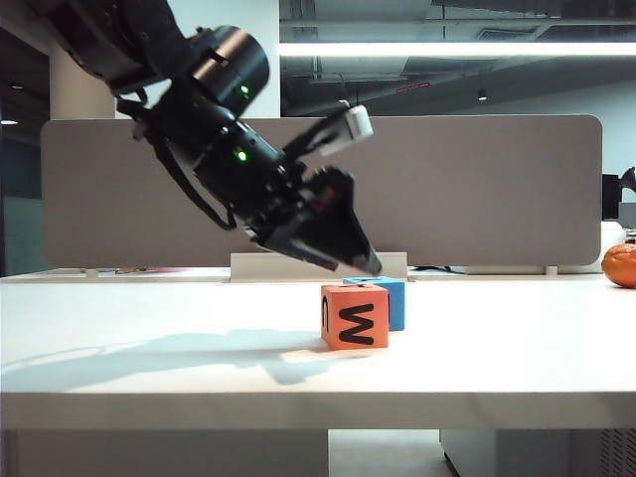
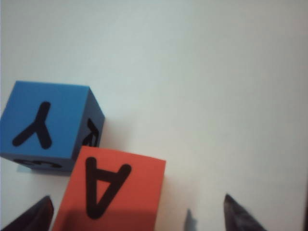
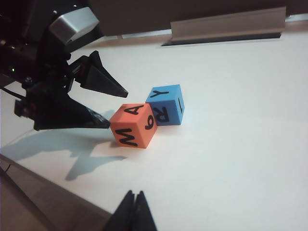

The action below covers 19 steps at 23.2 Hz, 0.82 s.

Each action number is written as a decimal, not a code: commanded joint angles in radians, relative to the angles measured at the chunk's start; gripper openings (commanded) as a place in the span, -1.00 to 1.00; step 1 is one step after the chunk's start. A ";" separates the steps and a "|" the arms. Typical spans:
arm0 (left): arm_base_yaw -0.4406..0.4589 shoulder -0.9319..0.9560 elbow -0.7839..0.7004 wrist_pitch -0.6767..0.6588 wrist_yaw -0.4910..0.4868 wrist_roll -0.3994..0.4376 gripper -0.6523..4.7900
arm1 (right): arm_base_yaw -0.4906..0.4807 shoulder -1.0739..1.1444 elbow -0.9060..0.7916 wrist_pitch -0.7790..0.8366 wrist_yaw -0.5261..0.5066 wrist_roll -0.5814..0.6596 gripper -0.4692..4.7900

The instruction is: Stack one letter block on top of another letter block.

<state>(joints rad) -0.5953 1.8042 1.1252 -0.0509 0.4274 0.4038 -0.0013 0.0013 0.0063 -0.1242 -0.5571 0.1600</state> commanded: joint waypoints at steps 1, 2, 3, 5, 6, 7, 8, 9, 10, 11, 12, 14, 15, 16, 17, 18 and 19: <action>-0.010 0.047 0.003 0.047 -0.069 0.018 1.00 | 0.000 -0.002 -0.006 0.009 0.001 -0.003 -0.85; -0.008 0.062 0.003 0.058 -0.070 0.019 1.00 | 0.000 -0.002 -0.006 0.009 0.001 -0.003 -0.85; -0.008 0.070 0.003 0.062 -0.071 0.019 1.00 | 0.000 -0.002 -0.006 0.009 0.001 -0.003 -0.85; -0.008 0.086 0.003 0.066 -0.072 0.019 1.00 | 0.000 -0.002 -0.006 0.009 0.001 -0.003 -0.85; -0.008 0.087 0.003 0.068 -0.073 0.018 1.00 | 0.000 -0.002 -0.006 0.009 0.002 -0.003 -0.85; -0.009 0.087 0.003 0.072 -0.072 0.017 1.00 | 0.000 -0.002 -0.006 0.009 0.001 -0.003 -0.85; -0.009 0.086 0.003 0.081 -0.072 0.006 1.00 | 0.000 -0.002 -0.006 0.009 0.002 -0.003 -0.85; -0.009 0.086 0.003 0.094 -0.073 0.005 1.00 | 0.000 -0.002 -0.006 0.009 0.002 -0.003 -0.85; -0.009 0.086 0.003 0.099 -0.074 0.005 1.00 | 0.000 -0.002 -0.006 0.009 0.002 -0.003 -0.85; -0.009 0.087 0.003 0.102 -0.076 0.007 1.00 | 0.000 -0.002 -0.006 0.009 0.002 -0.003 -0.85; -0.009 0.087 0.003 0.106 -0.076 0.007 1.00 | 0.000 -0.002 -0.006 0.009 0.002 -0.003 -0.85; -0.013 0.087 0.003 0.106 -0.077 0.007 1.00 | 0.000 -0.002 -0.006 0.009 0.002 -0.003 -0.85; -0.013 0.087 0.003 0.106 -0.077 0.007 1.00 | 0.000 -0.002 -0.006 0.009 0.002 -0.003 -0.85; -0.013 0.087 0.003 0.106 -0.077 0.007 1.00 | 0.000 -0.002 -0.006 0.009 0.002 -0.003 -0.85; -0.013 0.087 0.003 0.106 -0.085 0.007 0.94 | 0.000 -0.002 -0.006 0.009 0.002 -0.003 -0.85; -0.013 0.087 0.003 0.104 -0.113 0.007 0.60 | 0.000 -0.002 -0.006 0.009 0.003 -0.003 -0.85; -0.013 0.087 0.003 0.104 -0.121 0.006 0.41 | 0.000 -0.002 -0.006 0.009 0.005 -0.003 -0.85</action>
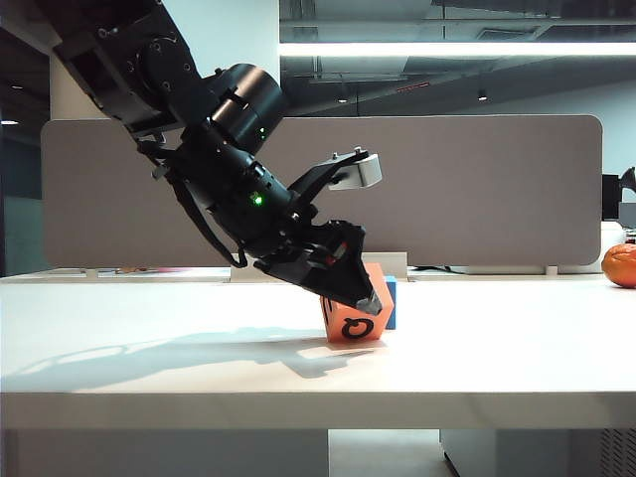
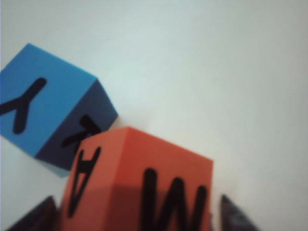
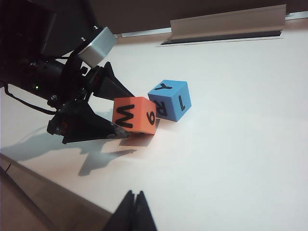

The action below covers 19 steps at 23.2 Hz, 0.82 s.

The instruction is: Stack one letter block on top of another letter block.

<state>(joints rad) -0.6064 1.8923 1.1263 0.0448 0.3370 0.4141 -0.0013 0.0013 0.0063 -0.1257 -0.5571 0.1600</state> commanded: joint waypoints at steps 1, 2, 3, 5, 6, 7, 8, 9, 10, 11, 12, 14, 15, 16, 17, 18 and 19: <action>-0.002 -0.001 0.002 0.005 -0.030 -0.004 0.23 | 0.000 -0.002 -0.006 0.010 0.005 -0.003 -0.85; -0.002 -0.001 0.002 0.004 -0.030 -0.004 0.21 | 0.000 -0.002 -0.006 0.010 0.005 -0.003 -0.85; -0.002 -0.001 0.002 0.001 -0.031 -0.004 0.21 | 0.000 -0.002 -0.006 0.010 0.005 -0.003 -0.85; -0.002 -0.001 0.002 -0.002 -0.030 -0.008 0.21 | 0.000 -0.002 -0.006 0.010 0.005 -0.003 -0.85; -0.002 -0.002 0.002 -0.002 -0.030 -0.013 0.21 | 0.000 -0.002 -0.006 0.010 0.005 -0.003 -0.85; -0.002 -0.003 0.002 -0.002 -0.030 -0.050 0.21 | 0.000 -0.002 -0.006 0.010 0.005 -0.003 -0.85; -0.002 -0.006 0.002 -0.002 -0.030 -0.067 0.21 | 0.000 -0.002 -0.006 0.010 0.005 -0.003 -0.85; -0.002 -0.019 0.002 -0.007 -0.030 -0.100 0.21 | 0.000 -0.002 -0.006 0.010 0.005 -0.003 -0.85; -0.002 -0.026 0.002 -0.006 -0.030 -0.109 0.21 | 0.000 -0.002 -0.006 0.010 0.005 -0.003 -0.85; -0.002 -0.048 0.002 -0.006 -0.030 -0.119 0.21 | 0.000 -0.002 -0.006 0.010 0.005 -0.003 -0.85; -0.002 -0.061 0.002 -0.006 -0.030 -0.119 0.21 | 0.000 -0.002 -0.006 0.010 0.005 -0.003 -0.85; -0.002 -0.103 0.002 -0.006 -0.030 -0.119 0.21 | 0.000 -0.002 -0.006 0.010 0.005 -0.003 -0.85; -0.002 -0.131 0.002 -0.002 -0.030 -0.119 0.21 | 0.000 -0.002 -0.006 0.010 0.005 -0.003 -0.85; -0.002 -0.140 0.002 0.007 -0.030 -0.119 0.21 | 0.000 -0.002 -0.006 0.010 0.005 -0.003 -0.85; -0.002 -0.151 0.002 0.050 -0.029 -0.119 0.21 | 0.000 -0.002 -0.006 0.010 0.005 -0.003 -0.85; -0.002 -0.152 0.002 0.074 -0.030 -0.127 0.21 | 0.000 -0.002 -0.006 0.010 0.005 -0.003 -0.85; -0.002 -0.151 0.002 0.122 -0.030 -0.183 0.20 | 0.000 -0.002 -0.006 0.010 0.005 -0.003 -0.85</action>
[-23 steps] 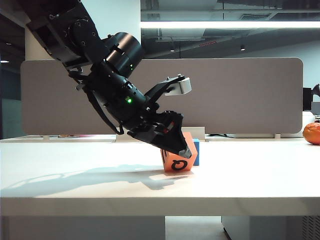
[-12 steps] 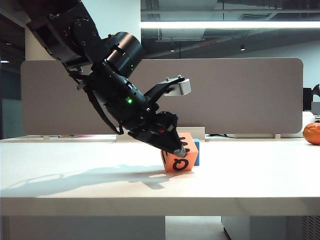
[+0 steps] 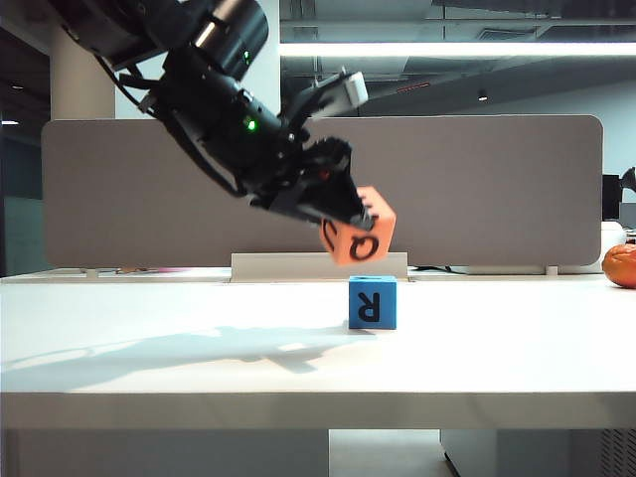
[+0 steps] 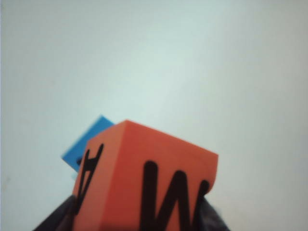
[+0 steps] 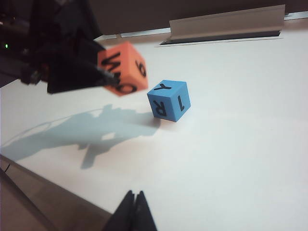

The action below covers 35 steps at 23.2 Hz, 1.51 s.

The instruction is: Stack one letter block on top of another letter block.

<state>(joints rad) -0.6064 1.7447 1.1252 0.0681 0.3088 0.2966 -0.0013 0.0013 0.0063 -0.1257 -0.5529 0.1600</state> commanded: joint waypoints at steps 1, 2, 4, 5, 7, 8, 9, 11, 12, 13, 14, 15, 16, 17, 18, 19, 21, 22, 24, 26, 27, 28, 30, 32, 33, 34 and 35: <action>-0.002 -0.003 0.003 0.122 -0.002 -0.121 0.20 | 0.000 -0.002 -0.006 0.010 0.000 -0.003 -0.85; -0.002 -0.003 0.003 0.156 -0.002 -0.218 0.18 | 0.000 -0.002 -0.006 0.010 0.001 -0.003 -0.85; -0.002 -0.003 0.003 0.191 -0.021 -0.354 0.13 | 0.000 -0.002 -0.006 0.010 0.000 -0.003 -0.85; -0.001 -0.003 0.005 0.195 -0.035 -0.378 0.13 | 0.000 -0.002 -0.006 0.010 0.001 -0.003 -0.85; -0.001 -0.001 0.011 0.201 -0.047 -0.392 0.13 | 0.000 -0.002 -0.006 0.010 0.001 -0.003 -0.85; -0.001 0.005 0.019 0.203 -0.047 -0.413 0.13 | 0.000 -0.002 -0.006 0.010 0.001 -0.003 -0.85; -0.001 0.012 0.024 0.204 -0.047 -0.422 0.13 | 0.000 -0.002 -0.006 0.010 0.001 -0.003 -0.85; -0.001 0.046 0.053 0.202 -0.048 -0.440 0.13 | 0.000 -0.002 -0.006 0.010 0.001 -0.003 -0.85; -0.001 0.080 0.082 0.196 -0.064 -0.440 0.13 | 0.000 -0.002 -0.006 0.010 0.001 -0.003 -0.85; -0.001 0.097 0.099 0.186 -0.069 -0.439 0.13 | 0.000 -0.002 -0.006 0.010 0.000 -0.003 -0.85; -0.002 0.119 0.123 0.170 -0.075 -0.439 0.13 | 0.000 -0.002 -0.006 0.010 0.000 -0.003 -0.85; -0.002 0.137 0.143 0.151 -0.081 -0.439 0.13 | 0.000 -0.002 -0.006 0.010 0.000 -0.003 -0.85; -0.001 0.154 0.164 0.130 -0.089 -0.439 0.13 | 0.000 -0.002 -0.006 0.010 0.000 -0.003 -0.85; -0.001 0.175 0.191 0.103 -0.098 -0.439 0.13 | 0.000 -0.002 -0.006 0.010 0.000 -0.003 -0.85; -0.001 0.190 0.211 0.080 -0.107 -0.443 0.13 | 0.000 -0.002 -0.006 0.010 0.000 -0.003 -0.85; -0.001 0.202 0.230 0.055 -0.107 -0.457 0.13 | 0.000 -0.002 -0.006 0.010 0.000 -0.003 -0.85; -0.002 0.219 0.264 -0.010 -0.106 -0.497 0.13 | 0.000 -0.002 -0.006 0.010 0.000 -0.003 -0.85; -0.002 0.222 0.277 -0.050 -0.107 -0.518 0.13 | 0.000 -0.002 -0.006 0.010 0.000 -0.003 -0.85; -0.003 0.222 0.278 -0.072 -0.106 -0.519 0.13 | 0.000 -0.002 -0.006 0.010 0.001 -0.003 -0.85; -0.002 0.221 0.278 -0.086 -0.106 -0.540 0.13 | 0.000 -0.002 -0.006 0.010 0.000 -0.003 -0.85; -0.002 0.222 0.278 -0.093 -0.106 -0.552 0.13 | 0.000 -0.002 -0.006 0.010 0.001 -0.003 -0.85; -0.002 0.222 0.278 -0.104 -0.106 -0.559 0.13 | 0.000 -0.002 -0.006 0.010 0.001 -0.003 -0.85; -0.002 0.222 0.278 -0.105 -0.106 -0.559 0.13 | 0.000 -0.002 -0.006 0.010 0.000 -0.003 -0.85; -0.002 0.222 0.278 -0.104 -0.107 -0.559 0.14 | 0.000 -0.002 -0.006 0.010 0.001 -0.003 -0.85; -0.002 0.222 0.278 -0.104 -0.107 -0.559 0.14 | 0.000 -0.002 -0.006 0.010 0.001 -0.003 -0.85; -0.002 0.222 0.278 -0.104 -0.107 -0.559 0.14 | 0.000 -0.002 -0.006 0.010 0.000 -0.003 -0.85; -0.001 0.222 0.278 -0.104 -0.108 -0.559 0.14 | 0.000 -0.002 -0.006 0.010 0.000 -0.003 -0.85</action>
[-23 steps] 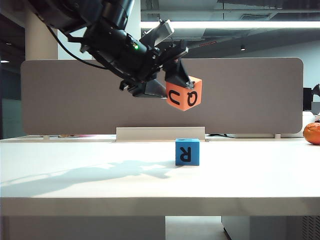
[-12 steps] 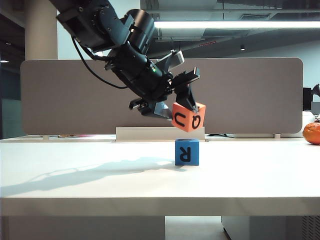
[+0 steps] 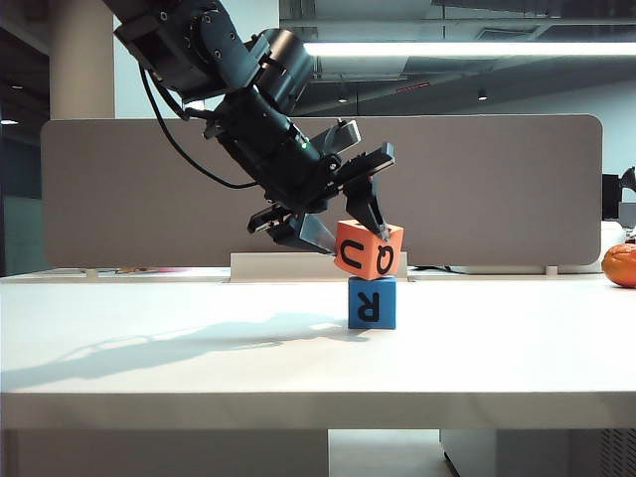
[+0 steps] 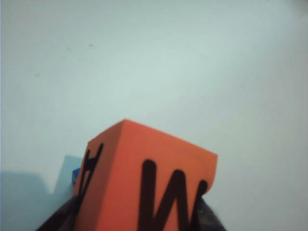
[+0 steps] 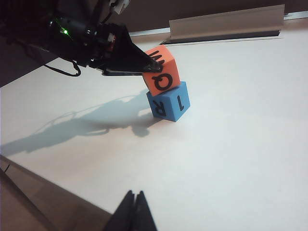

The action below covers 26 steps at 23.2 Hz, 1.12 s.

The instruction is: Stack one letter block on top of another letter block.

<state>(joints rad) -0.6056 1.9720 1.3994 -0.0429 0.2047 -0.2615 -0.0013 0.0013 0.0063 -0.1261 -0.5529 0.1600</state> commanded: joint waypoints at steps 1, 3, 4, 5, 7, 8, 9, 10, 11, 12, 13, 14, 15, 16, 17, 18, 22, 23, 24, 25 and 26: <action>-0.002 -0.006 0.004 0.007 -0.003 -0.001 0.14 | 0.000 -0.002 -0.006 0.010 0.000 -0.003 -0.85; -0.002 -0.006 0.004 0.010 -0.003 -0.001 0.15 | 0.000 -0.002 -0.006 0.011 0.001 -0.003 -0.85; -0.002 -0.006 0.004 0.013 -0.003 -0.001 0.15 | 0.000 -0.002 -0.006 0.011 0.001 -0.003 -0.85; -0.002 -0.006 0.004 0.016 -0.003 -0.001 0.15 | 0.000 -0.002 -0.006 0.011 0.000 -0.003 -0.85; -0.002 -0.005 0.004 0.023 -0.003 -0.001 0.15 | 0.000 -0.002 -0.006 0.011 0.000 -0.003 -0.85; -0.002 -0.005 0.004 0.026 -0.002 -0.001 0.15 | 0.000 -0.002 -0.006 0.011 0.001 -0.003 -0.85; -0.002 -0.005 0.004 0.029 -0.002 -0.001 0.15 | 0.000 -0.002 -0.006 0.011 0.000 -0.003 -0.85; -0.002 -0.005 0.004 0.030 -0.002 -0.001 0.17 | 0.000 -0.002 -0.006 0.010 0.000 -0.003 -0.85; -0.002 -0.005 0.004 0.030 -0.002 -0.002 0.22 | 0.000 -0.002 -0.006 0.011 0.000 -0.003 -0.85; -0.002 -0.005 0.004 0.030 -0.002 -0.002 0.31 | 0.000 -0.002 -0.006 0.010 0.000 -0.003 -0.85; -0.002 -0.005 0.004 0.029 -0.002 -0.002 0.34 | 0.000 -0.002 -0.006 0.011 0.000 -0.003 -0.85; -0.002 -0.005 0.004 0.030 -0.002 -0.002 0.34 | 0.000 -0.002 -0.006 0.011 0.000 -0.003 -0.85; -0.003 -0.005 0.004 0.030 -0.003 -0.002 0.34 | 0.000 -0.002 -0.006 0.011 0.001 -0.003 -0.85; -0.003 -0.005 0.004 0.030 -0.002 -0.002 0.34 | 0.000 -0.002 -0.006 0.010 0.001 -0.003 -0.85; -0.003 -0.005 0.004 0.030 -0.002 -0.002 0.34 | 0.000 -0.002 -0.006 0.011 0.001 -0.003 -0.85; -0.003 -0.005 0.004 0.030 0.000 -0.003 0.34 | 0.000 -0.002 -0.006 0.011 0.001 -0.003 -0.85; -0.004 -0.005 0.004 0.029 0.017 -0.008 0.34 | 0.000 -0.002 -0.006 0.011 0.000 -0.003 -0.85; -0.004 -0.005 0.004 0.029 0.024 -0.008 0.34 | 0.000 -0.002 -0.006 0.011 0.000 -0.003 -0.85; -0.004 -0.005 0.004 0.029 0.024 -0.008 0.35 | 0.000 -0.002 -0.006 0.010 0.000 -0.003 -0.85; -0.004 -0.005 0.004 0.030 0.024 -0.008 0.36 | 0.000 -0.002 -0.006 0.011 0.000 -0.003 -0.85; -0.004 -0.005 0.004 0.030 0.024 -0.008 0.38 | 0.000 -0.002 -0.006 0.011 0.000 -0.003 -0.85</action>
<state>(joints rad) -0.6067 1.9720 1.3998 -0.0261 0.2211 -0.2665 -0.0013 0.0013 0.0063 -0.1261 -0.5529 0.1600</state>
